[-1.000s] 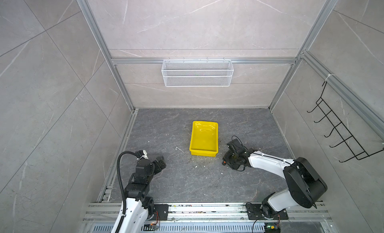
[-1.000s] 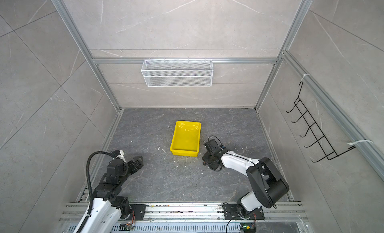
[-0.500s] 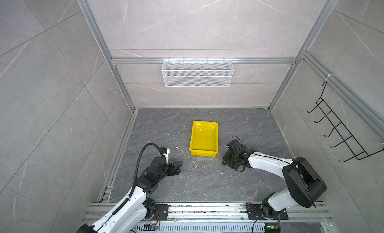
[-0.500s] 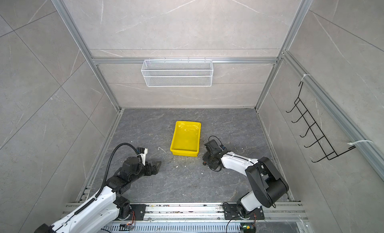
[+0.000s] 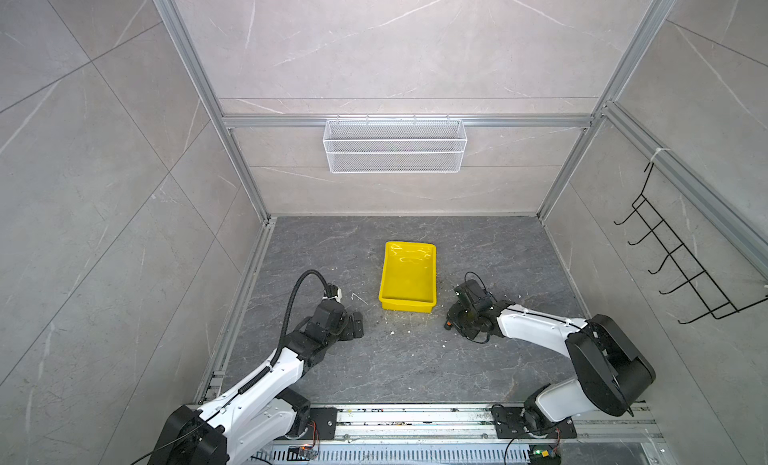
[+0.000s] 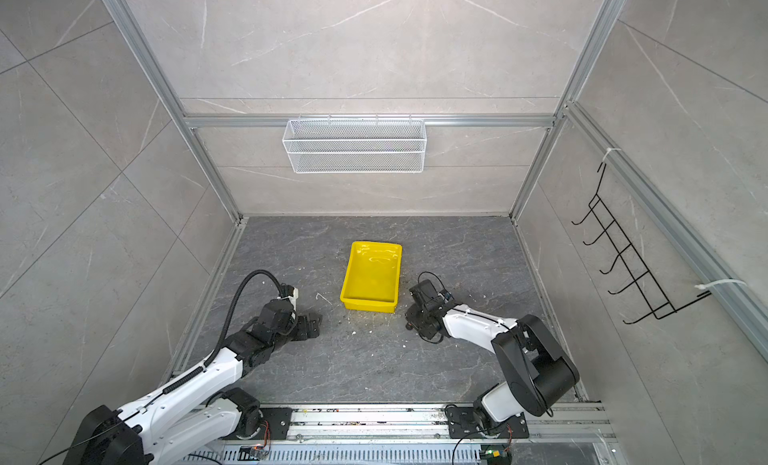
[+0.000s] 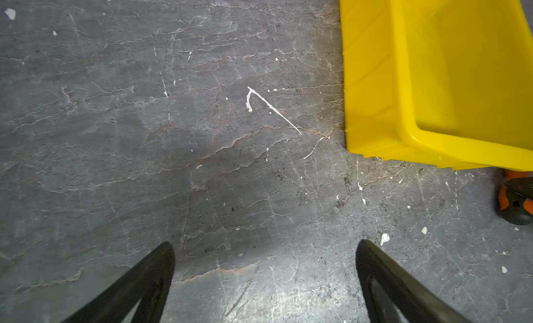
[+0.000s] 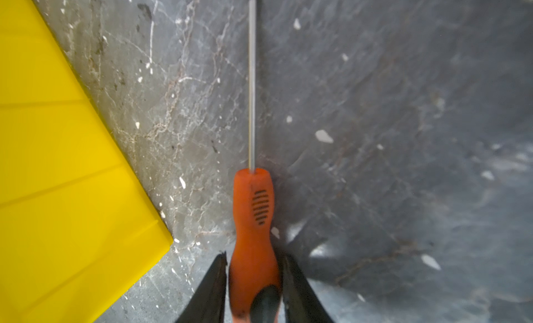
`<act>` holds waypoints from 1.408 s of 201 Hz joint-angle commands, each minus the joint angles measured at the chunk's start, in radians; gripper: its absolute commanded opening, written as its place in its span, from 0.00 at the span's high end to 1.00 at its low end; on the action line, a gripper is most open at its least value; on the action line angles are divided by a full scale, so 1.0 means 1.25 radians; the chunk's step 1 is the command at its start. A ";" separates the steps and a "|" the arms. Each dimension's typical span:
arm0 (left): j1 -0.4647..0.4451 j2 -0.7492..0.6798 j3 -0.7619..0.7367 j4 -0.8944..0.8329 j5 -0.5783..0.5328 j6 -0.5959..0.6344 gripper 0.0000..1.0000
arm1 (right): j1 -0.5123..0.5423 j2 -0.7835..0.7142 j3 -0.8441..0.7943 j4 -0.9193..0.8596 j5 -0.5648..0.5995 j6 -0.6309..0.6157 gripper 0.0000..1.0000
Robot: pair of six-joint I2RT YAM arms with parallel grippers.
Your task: Put the screwdriver in the bin
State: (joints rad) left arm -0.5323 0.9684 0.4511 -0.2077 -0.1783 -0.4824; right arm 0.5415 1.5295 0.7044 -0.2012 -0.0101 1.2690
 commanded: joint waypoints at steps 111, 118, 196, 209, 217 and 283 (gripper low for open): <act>-0.001 -0.077 -0.021 0.006 -0.011 -0.010 0.00 | 0.011 -0.135 -0.051 -0.269 0.106 -0.098 0.76; -0.002 -0.064 -0.014 0.003 -0.008 -0.009 0.00 | 0.015 -0.143 -0.039 -0.289 0.120 -0.123 0.76; -0.002 0.012 0.015 0.002 0.023 -0.004 0.00 | 0.044 -0.206 0.120 -0.431 0.222 -0.317 0.75; -0.001 0.012 0.015 0.001 0.019 -0.004 0.00 | 0.051 -0.190 0.156 -0.438 0.224 -0.327 0.76; -0.001 0.011 0.015 0.001 0.017 -0.003 0.00 | 0.057 -0.176 0.181 -0.441 0.225 -0.333 0.76; -0.002 -0.014 0.006 -0.005 -0.006 -0.013 0.00 | 0.127 0.037 0.431 -0.410 0.239 -0.380 0.76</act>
State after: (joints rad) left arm -0.5323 0.9699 0.4324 -0.2153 -0.1738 -0.4908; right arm 0.6704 1.4815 1.1336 -0.7212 0.2668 0.8360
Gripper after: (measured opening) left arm 0.997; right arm 0.258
